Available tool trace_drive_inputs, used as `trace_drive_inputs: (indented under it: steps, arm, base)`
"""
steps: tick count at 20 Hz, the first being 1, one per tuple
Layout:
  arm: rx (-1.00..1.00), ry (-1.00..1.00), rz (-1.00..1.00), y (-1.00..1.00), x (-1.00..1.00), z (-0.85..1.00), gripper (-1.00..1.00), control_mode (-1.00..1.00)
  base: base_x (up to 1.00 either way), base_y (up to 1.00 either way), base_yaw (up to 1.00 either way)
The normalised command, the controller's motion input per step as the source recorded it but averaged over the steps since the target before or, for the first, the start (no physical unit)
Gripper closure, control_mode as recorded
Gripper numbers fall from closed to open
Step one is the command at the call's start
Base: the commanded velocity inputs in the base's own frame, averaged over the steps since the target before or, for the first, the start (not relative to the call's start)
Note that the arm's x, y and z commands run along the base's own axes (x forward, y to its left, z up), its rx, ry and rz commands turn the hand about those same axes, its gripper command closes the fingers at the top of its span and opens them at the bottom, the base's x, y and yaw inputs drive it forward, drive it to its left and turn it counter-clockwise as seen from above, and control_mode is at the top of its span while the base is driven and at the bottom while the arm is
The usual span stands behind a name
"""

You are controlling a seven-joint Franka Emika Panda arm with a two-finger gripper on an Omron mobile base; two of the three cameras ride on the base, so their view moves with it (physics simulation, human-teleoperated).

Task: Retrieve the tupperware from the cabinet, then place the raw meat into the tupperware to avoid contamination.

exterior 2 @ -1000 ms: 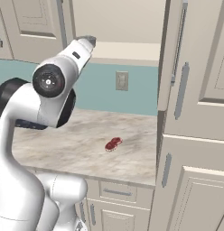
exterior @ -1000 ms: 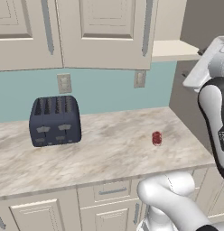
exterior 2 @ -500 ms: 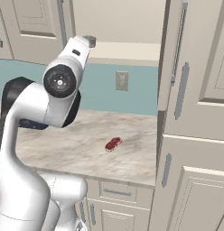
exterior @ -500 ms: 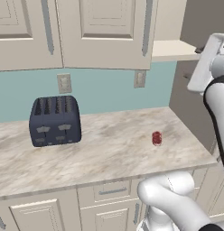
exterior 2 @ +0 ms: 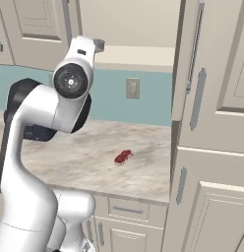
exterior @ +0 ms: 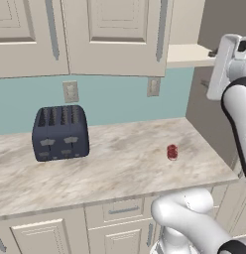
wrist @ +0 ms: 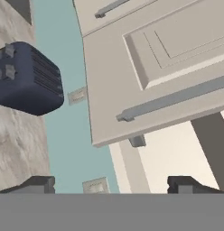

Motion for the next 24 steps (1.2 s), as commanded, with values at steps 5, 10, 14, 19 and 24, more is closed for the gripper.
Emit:
trace_drive_inputs:
  steps: [5,10,14,19,24]
  arm:
    - [-0.13,-0.04,0.01,0.01,0.34,0.0,-1.0,-1.0]
    - [-0.04,-0.03,0.0,0.0,0.39,-0.03,-1.0,-1.0]
    - [0.0,-0.02,0.0,0.0,0.35,-0.06,-1.0,-1.0]
    - [0.0,-0.02,0.0,0.02,0.38,-0.01,-1.0,-1.0]
    - [0.01,0.0,0.0,0.0,0.35,0.0,-1.0,-1.0]
  base:
    - [0.0,0.0,0.0]
    - [0.0,0.0,0.0]
    - [0.0,0.0,0.0]
    - [0.0,0.0,0.0]
    - [0.0,0.0,0.0]
